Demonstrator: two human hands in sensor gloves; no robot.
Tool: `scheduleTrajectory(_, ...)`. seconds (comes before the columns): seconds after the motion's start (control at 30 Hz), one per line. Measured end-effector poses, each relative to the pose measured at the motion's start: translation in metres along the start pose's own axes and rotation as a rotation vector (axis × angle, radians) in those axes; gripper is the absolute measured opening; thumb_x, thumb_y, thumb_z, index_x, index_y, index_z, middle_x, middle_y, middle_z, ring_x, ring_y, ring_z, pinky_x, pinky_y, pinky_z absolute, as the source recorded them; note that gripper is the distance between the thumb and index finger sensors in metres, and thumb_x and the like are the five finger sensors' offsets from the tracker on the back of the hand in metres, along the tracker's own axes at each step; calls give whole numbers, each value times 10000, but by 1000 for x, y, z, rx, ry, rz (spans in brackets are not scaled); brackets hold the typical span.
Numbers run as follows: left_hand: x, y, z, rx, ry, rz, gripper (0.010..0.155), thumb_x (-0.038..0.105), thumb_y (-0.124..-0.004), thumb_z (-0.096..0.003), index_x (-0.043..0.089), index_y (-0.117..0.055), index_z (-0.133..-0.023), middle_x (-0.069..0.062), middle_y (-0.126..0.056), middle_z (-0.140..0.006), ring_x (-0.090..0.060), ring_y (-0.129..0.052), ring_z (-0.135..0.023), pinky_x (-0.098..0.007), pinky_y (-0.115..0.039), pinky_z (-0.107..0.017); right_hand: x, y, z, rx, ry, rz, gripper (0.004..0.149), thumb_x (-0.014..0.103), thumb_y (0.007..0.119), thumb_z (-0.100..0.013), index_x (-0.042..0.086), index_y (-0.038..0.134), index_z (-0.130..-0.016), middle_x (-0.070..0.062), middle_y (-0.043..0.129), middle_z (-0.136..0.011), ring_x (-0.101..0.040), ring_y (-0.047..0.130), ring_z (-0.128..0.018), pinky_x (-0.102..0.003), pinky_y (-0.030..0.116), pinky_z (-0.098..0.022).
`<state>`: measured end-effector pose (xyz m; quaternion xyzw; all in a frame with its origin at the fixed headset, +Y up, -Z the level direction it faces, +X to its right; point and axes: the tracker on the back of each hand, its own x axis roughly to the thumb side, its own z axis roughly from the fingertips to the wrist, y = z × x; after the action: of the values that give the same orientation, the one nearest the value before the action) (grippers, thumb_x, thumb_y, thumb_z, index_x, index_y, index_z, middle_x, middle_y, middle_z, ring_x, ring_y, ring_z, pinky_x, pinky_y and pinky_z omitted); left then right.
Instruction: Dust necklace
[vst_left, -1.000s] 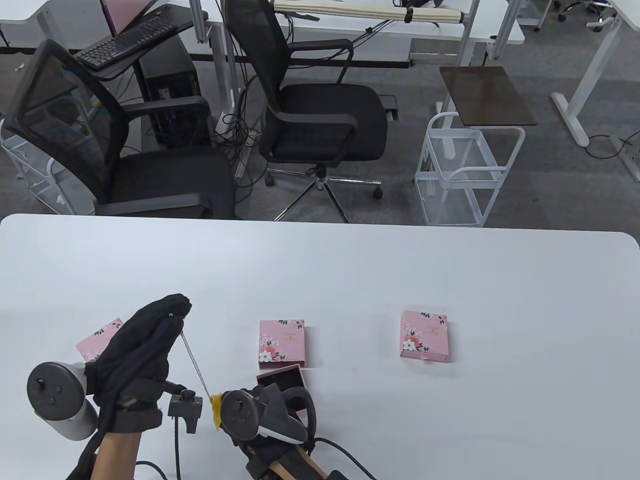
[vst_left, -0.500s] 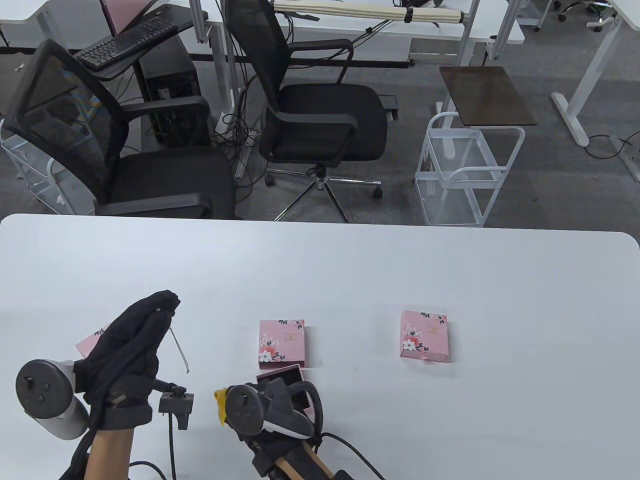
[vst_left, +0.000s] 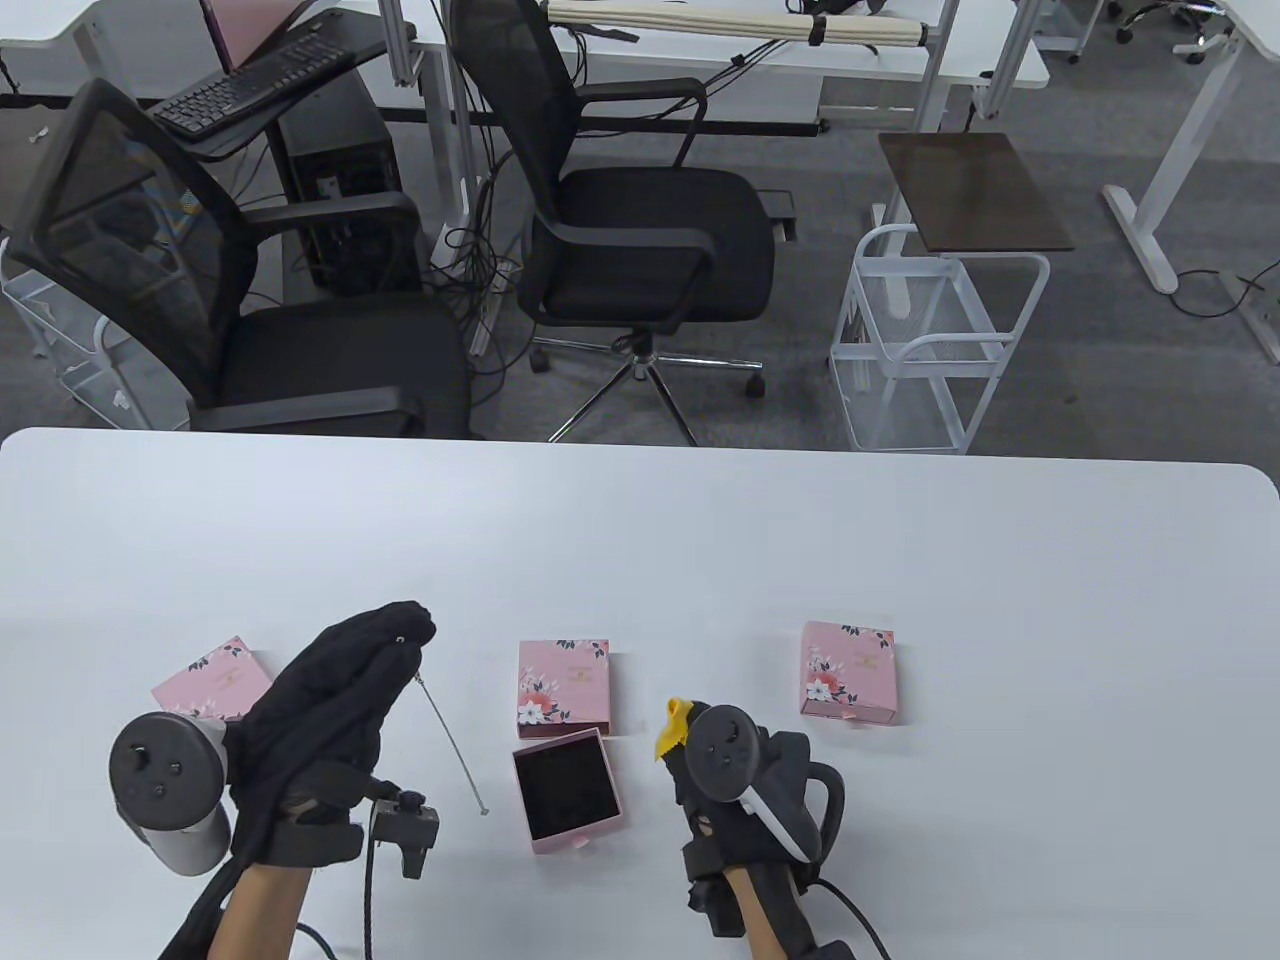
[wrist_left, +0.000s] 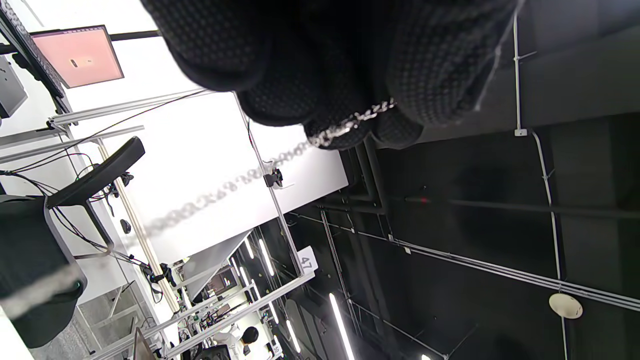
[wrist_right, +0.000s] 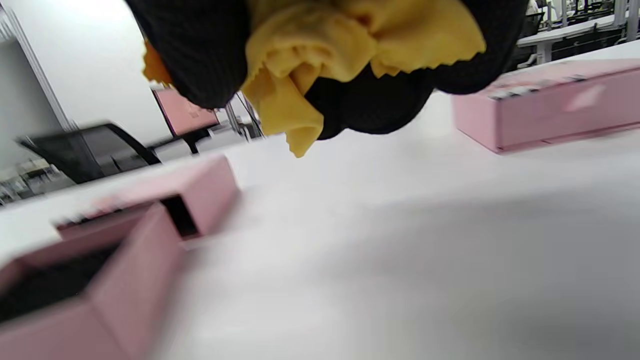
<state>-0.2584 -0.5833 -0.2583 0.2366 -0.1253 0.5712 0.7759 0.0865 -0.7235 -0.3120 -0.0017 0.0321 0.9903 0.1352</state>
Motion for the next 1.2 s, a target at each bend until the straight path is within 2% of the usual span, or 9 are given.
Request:
scheduleTrajectory(0.2, -1, -8, 1, -22, -2, -21, 352, 466, -879, -519, 327, -946, -836, 15, -984, -888, -212, -910, -766, -392, -831, -544, -4, 20, -7, 142, 39, 214, 554, 324, 810, -627, 76, 621, -1085, -267, 733, -1011, -502, 758, -817, -627, 628, -647)
scheduleTrajectory(0.37, -1, -9, 2, -23, 1, -24, 352, 465, -880, -518, 329, -946, -836, 34, -983, -887, -210, -909, -768, -392, -831, -545, -5, 33, -9, 341, 56, 323, 703, 390, 815, -623, 70, 484, -1154, -343, 502, -1133, -596, 580, -916, -682, 522, -690)
scheduleTrajectory(0.6, -1, -8, 2, -20, 6, -17, 353, 466, -879, -519, 328, -946, -836, 34, -981, -890, -210, -909, -768, -393, -830, -547, -11, 21, -5, 357, 75, 292, 753, 394, 840, -610, 63, 454, -1165, -359, 455, -1149, -616, 534, -930, -694, 495, -699)
scheduleTrajectory(0.87, -1, -8, 2, -21, 3, -15, 352, 467, -878, -519, 331, -944, -837, 36, -981, -891, -210, -909, -769, -392, -829, -548, -18, -2, 4, 314, 68, 201, 763, 374, 853, -605, 57, 447, -1168, -360, 441, -1155, -622, 522, -934, -696, 494, -699)
scheduleTrajectory(1.1, -1, -7, 2, -21, 3, -12, 353, 465, -879, -519, 328, -945, -838, 15, -982, -891, -211, -907, -771, -393, -830, -547, -18, -20, 11, 232, 64, 194, 704, 287, 856, -615, 56, 472, -1158, -349, 464, -1151, -614, 544, -931, -692, 507, -696)
scheduleTrajectory(1.2, -1, -8, 2, -24, 0, -15, 353, 465, -879, -519, 327, -946, -837, 15, -980, -892, -213, -909, -769, -394, -830, -547, -15, -26, 15, 158, 37, 194, 645, 240, 829, -627, 56, 495, -1147, -338, 492, -1141, -598, 572, -924, -681, 528, -690)
